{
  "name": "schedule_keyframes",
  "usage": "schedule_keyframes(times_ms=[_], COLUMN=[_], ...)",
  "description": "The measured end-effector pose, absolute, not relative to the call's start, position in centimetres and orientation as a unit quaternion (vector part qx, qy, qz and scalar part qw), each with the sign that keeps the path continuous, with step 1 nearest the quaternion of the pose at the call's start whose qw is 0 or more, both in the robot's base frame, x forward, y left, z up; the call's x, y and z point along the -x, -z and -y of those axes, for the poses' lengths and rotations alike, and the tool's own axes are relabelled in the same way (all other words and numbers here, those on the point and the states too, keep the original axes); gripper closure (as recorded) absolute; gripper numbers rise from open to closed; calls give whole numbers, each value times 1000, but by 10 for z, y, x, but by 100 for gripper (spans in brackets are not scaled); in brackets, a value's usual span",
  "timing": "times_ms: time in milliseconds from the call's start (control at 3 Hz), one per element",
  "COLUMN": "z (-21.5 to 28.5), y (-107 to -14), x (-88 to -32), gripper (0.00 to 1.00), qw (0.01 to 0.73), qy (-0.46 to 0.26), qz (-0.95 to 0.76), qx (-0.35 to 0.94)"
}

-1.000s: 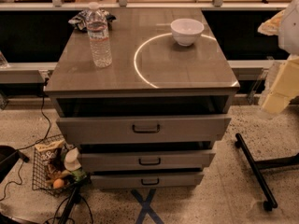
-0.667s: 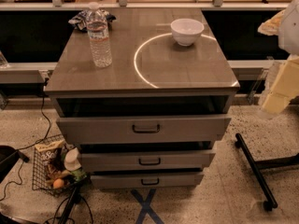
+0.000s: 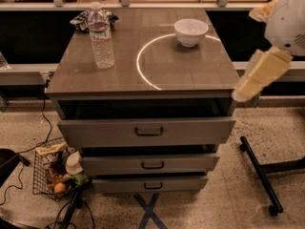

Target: Pick water bottle

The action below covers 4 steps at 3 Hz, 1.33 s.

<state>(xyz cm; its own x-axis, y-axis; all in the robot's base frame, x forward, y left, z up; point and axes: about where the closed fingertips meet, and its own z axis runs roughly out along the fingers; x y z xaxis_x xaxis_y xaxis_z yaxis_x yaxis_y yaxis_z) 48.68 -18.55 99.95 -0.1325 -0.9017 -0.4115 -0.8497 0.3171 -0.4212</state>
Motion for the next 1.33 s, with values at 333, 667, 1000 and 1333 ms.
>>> schedule_keyframes(times_ms=[333,667,1000,1333], z=[162,118,90,73], y=[-1009,-1038,-1054,-1059], x=[-526,-591,-626,-641], gripper=[0,0,0,0], qw=[401,546,631,668], qy=[-1,-73,-133,-178], qz=[-730,-659,-614,-601], qx=[554,512,455,401])
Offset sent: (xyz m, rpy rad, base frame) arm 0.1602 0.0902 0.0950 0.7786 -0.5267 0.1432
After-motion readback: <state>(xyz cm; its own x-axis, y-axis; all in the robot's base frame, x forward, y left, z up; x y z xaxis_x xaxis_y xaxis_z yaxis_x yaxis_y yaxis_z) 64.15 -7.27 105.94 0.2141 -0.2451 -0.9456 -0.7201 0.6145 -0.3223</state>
